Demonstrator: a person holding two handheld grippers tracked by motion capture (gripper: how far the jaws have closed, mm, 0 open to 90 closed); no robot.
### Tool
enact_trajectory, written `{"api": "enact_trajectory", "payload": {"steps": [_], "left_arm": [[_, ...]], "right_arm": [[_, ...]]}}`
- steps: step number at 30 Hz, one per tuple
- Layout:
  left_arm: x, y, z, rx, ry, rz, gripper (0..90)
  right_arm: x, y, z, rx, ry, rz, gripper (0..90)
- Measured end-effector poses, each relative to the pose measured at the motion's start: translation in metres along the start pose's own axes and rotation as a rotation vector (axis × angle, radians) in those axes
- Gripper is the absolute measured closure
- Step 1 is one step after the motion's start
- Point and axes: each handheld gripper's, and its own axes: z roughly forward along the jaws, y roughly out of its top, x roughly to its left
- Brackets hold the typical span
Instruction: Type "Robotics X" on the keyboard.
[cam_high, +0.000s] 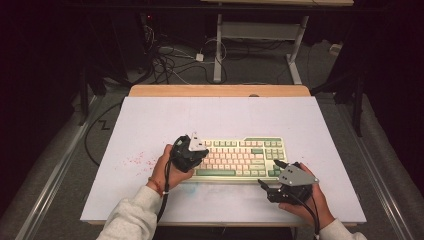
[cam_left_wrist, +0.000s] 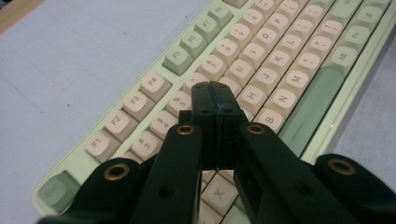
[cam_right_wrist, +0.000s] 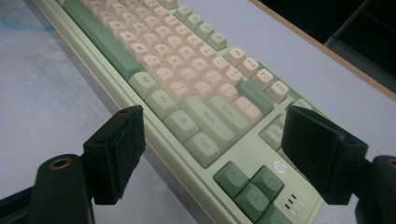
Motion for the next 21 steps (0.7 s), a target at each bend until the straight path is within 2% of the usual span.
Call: {"api": "enact_trajectory", "payload": {"steps": [10, 16, 21], "left_arm": [[0.0, 0.006, 0.019, 0.044, -0.02, -0.004, 86.9], [0.0, 0.008, 0.027, 0.077, 0.0, 0.007, 86.6], [-0.001, 0.009, 0.03, 0.078, -0.002, 0.015, 86.2]], "right_arm": [[0.001, -0.001, 0.001, 0.01, 0.006, -0.004, 21.8], [0.001, -0.002, 0.003, 0.013, 0.011, -0.008, 21.8], [0.001, -0.002, 0.002, 0.015, 0.012, -0.008, 21.8]]}}
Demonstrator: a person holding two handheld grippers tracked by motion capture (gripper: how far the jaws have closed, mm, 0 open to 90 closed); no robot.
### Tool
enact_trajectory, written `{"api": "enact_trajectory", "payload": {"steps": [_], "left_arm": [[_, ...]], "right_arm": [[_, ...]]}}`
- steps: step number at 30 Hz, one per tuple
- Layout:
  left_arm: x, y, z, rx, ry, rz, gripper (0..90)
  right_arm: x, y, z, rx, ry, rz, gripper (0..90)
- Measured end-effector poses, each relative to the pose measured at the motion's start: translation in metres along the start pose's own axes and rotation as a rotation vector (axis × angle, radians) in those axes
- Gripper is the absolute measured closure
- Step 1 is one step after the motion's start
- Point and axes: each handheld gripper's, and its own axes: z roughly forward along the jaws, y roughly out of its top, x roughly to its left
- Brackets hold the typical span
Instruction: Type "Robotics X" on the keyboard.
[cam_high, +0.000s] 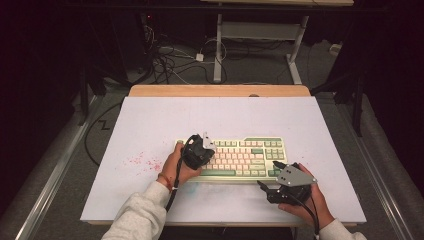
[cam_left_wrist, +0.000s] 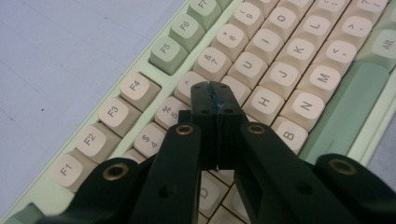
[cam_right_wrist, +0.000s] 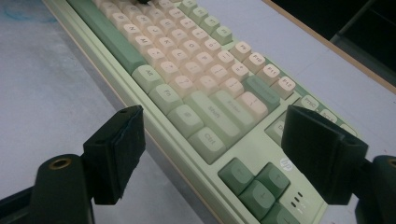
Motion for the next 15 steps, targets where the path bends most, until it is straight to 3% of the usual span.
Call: {"api": "enact_trajectory", "payload": {"steps": [9, 15], "left_arm": [[-0.0023, 0.0019, 0.0031, 0.023, -0.006, 0.019, 86.3], [-0.002, 0.002, -0.0043, -0.011, 0.004, 0.015, 85.3]], "right_arm": [[0.0007, -0.0004, 0.0009, 0.009, 0.005, -0.004, 21.8], [0.0001, 0.0001, -0.0003, 0.003, 0.007, -0.006, 21.9]]}}
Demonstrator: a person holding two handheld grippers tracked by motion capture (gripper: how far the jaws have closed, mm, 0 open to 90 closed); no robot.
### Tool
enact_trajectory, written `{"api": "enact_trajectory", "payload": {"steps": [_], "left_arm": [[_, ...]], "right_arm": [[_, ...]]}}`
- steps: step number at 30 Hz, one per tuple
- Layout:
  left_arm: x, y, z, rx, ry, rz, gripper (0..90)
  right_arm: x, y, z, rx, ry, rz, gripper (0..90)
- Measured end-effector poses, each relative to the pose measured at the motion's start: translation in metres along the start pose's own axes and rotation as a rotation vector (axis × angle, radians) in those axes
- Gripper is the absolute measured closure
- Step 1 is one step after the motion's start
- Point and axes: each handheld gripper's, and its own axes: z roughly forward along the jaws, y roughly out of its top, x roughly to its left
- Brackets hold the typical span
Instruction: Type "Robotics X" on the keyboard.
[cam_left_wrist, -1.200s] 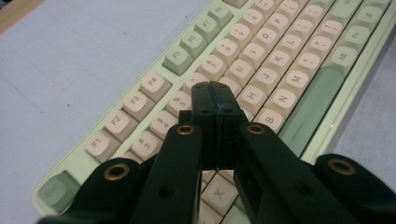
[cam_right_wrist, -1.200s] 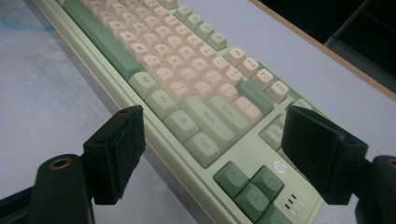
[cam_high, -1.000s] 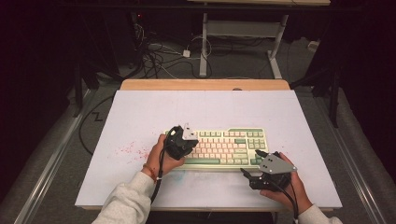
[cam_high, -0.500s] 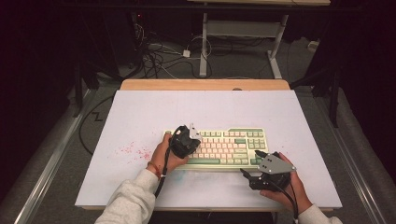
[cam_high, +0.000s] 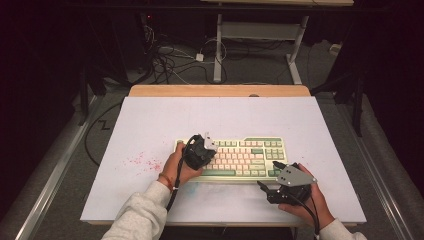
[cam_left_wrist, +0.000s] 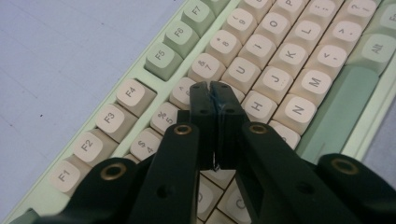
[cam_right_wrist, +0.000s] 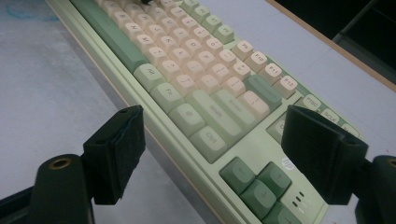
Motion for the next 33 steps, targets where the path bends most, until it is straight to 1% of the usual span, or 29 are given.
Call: {"api": "enact_trajectory", "payload": {"steps": [2, 4, 5, 7, 10, 13, 15, 17, 18, 19, 21, 22, 23, 24, 26, 27, 29, 30, 31, 32, 33], "left_arm": [[0.001, 0.0, -0.002, -0.005, 0.004, 0.0, 84.2], [0.002, -0.001, -0.005, -0.02, 0.007, -0.002, 83.0], [0.002, -0.002, -0.007, -0.027, 0.015, -0.002, 82.6], [0.002, -0.003, -0.01, -0.044, 0.031, 0.001, 80.4], [0.001, -0.003, -0.016, -0.073, 0.044, 0.007, 76.9], [0.0, -0.004, -0.02, -0.09, 0.052, 0.014, 73.1], [0.0, -0.005, -0.022, -0.097, 0.057, 0.009, 65.8], [0.0, -0.006, -0.023, -0.104, 0.061, 0.001, 60.9], [0.0, -0.006, -0.023, -0.115, 0.069, -0.01, 57.3], [-0.001, -0.006, -0.024, -0.121, 0.077, -0.014, 51.4], [-0.001, -0.007, -0.026, -0.145, 0.085, -0.019, 46.5], [-0.001, -0.007, -0.028, -0.159, 0.085, -0.024, 41.8], [-0.001, -0.008, -0.029, -0.171, 0.093, -0.027, 37.3], [-0.002, -0.008, -0.03, -0.181, 0.101, -0.032, 34.6], [-0.002, -0.008, -0.03, -0.184, 0.103, -0.036, 25.9], [-0.003, -0.009, -0.031, -0.188, 0.11, -0.028, 23.8], [-0.005, -0.009, -0.033, -0.209, 0.121, -0.017, 21.4], [-0.006, -0.01, -0.033, -0.214, 0.109, -0.021, 20.0], [-0.006, -0.01, -0.035, -0.216, 0.117, -0.009, 19.2], [-0.008, -0.01, -0.035, -0.221, 0.116, -0.011, 18.7], [-0.008, -0.011, -0.037, -0.226, 0.124, -0.004, 18.5]], "right_arm": [[-0.001, 0.0, 0.0, -0.001, 0.001, 0.003, 21.9], [-0.001, 0.0, 0.0, -0.001, -0.001, 0.004, 21.9], [-0.001, 0.0, 0.0, -0.002, 0.0, 0.003, 21.9], [-0.001, 0.0, 0.0, -0.002, -0.001, 0.006, 21.9], [-0.001, 0.0, 0.0, 0.001, -0.001, 0.007, 21.9], [-0.002, 0.0, 0.0, 0.001, 0.0, 0.007, 21.9], [-0.002, 0.0, 0.0, -0.002, -0.002, 0.008, 21.9], [-0.002, 0.0, 0.0, -0.003, -0.006, 0.011, 21.9], [-0.003, 0.0, 0.0, -0.007, -0.007, 0.014, 21.9], [-0.003, 0.0, -0.001, -0.011, -0.006, 0.018, 21.9], [-0.003, 0.0, -0.001, -0.013, -0.008, 0.016, 21.9], [-0.004, 0.0, -0.001, -0.014, -0.007, 0.018, 21.8], [-0.004, 0.0, -0.001, -0.015, -0.006, 0.02, 21.8], [-0.004, 0.0, -0.001, -0.014, -0.006, 0.018, 21.9], [-0.004, 0.0, -0.001, -0.013, -0.007, 0.024, 21.9], [-0.004, 0.0, -0.001, -0.013, -0.006, 0.026, 21.8], [-0.004, 0.0, -0.001, -0.016, -0.007, 0.026, 21.8], [-0.004, 0.0, -0.001, -0.016, -0.007, 0.026, 21.8], [-0.005, 0.0, -0.001, -0.017, -0.006, 0.027, 21.8], [-0.005, 0.0, -0.001, -0.018, -0.006, 0.027, 21.8], [-0.005, 0.0, -0.001, -0.017, -0.006, 0.028, 21.9]]}}
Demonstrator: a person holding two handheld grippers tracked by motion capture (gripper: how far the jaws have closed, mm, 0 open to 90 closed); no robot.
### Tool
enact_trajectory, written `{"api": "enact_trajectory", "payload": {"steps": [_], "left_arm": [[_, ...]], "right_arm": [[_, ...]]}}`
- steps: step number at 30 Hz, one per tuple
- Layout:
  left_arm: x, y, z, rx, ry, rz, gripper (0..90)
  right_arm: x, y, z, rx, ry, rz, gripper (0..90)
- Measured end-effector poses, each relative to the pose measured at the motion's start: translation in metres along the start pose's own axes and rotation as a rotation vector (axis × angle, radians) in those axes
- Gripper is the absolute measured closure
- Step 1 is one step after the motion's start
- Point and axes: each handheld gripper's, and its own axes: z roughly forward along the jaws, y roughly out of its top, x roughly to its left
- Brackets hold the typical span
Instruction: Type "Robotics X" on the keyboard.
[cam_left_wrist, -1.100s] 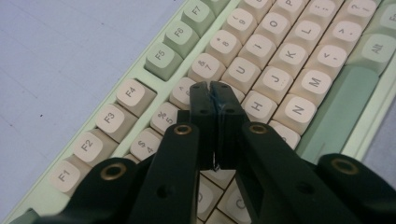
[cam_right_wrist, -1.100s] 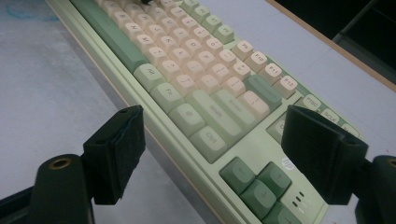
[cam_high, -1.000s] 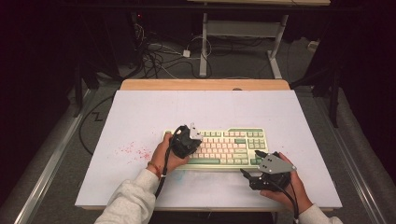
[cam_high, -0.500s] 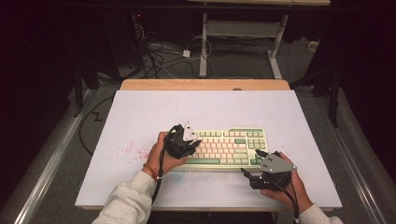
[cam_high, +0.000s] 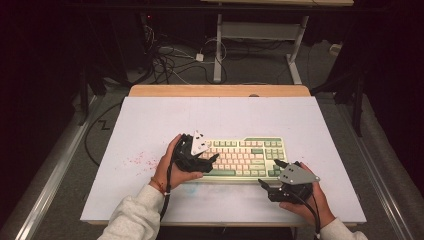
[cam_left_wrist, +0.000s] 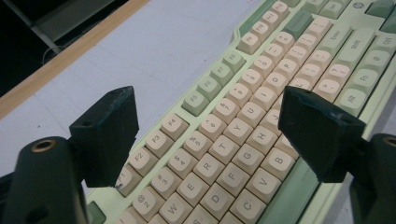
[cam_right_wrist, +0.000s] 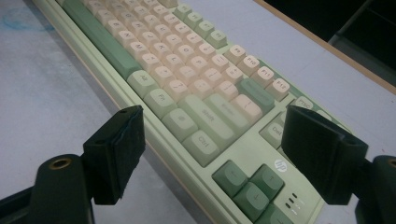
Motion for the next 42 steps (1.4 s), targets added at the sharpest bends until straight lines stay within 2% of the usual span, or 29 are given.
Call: {"api": "enact_trajectory", "payload": {"steps": [3, 8, 18, 22, 26, 30, 35, 38, 40, 42], "left_arm": [[-0.003, -0.004, -0.007, -0.013, 0.008, 0.024, 18.1], [-0.004, -0.009, -0.016, -0.025, 0.002, 0.041, 18.1], [-0.006, -0.025, -0.031, -0.03, 0.043, 0.073, 16.6], [-0.005, -0.035, -0.039, -0.031, 0.053, 0.08, 16.7], [-0.002, -0.045, -0.047, -0.038, 0.051, 0.07, 16.6], [0.002, -0.053, -0.054, -0.044, 0.062, 0.057, 16.6], [0.004, -0.065, -0.063, -0.045, 0.063, 0.057, 16.7], [0.007, -0.074, -0.069, -0.037, 0.079, 0.041, 16.6], [0.008, -0.08, -0.071, -0.036, 0.079, 0.019, 16.6], [0.009, -0.085, -0.074, -0.026, 0.083, 0.01, 16.6]], "right_arm": [[0.0, 0.0, 0.0, 0.001, 0.001, 0.0, 21.9], [-0.001, 0.0, 0.0, -0.005, 0.0, 0.004, 21.9], [-0.002, 0.001, 0.001, -0.002, 0.012, 0.006, 23.4], [-0.003, 0.001, 0.001, -0.007, 0.02, 0.015, 26.0], [-0.004, 0.002, -0.001, -0.036, 0.052, 0.053, 29.3], [-0.004, 0.004, 0.001, -0.04, 0.063, 0.05, 32.0], [-0.005, 0.008, 0.003, -0.047, 0.071, 0.049, 39.2], [-0.006, 0.011, 0.004, -0.07, 0.065, 0.065, 48.9], [-0.007, 0.015, 0.005, -0.072, 0.047, 0.068, 58.6], [-0.007, 0.02, 0.007, -0.072, 0.065, 0.063, 68.2]]}}
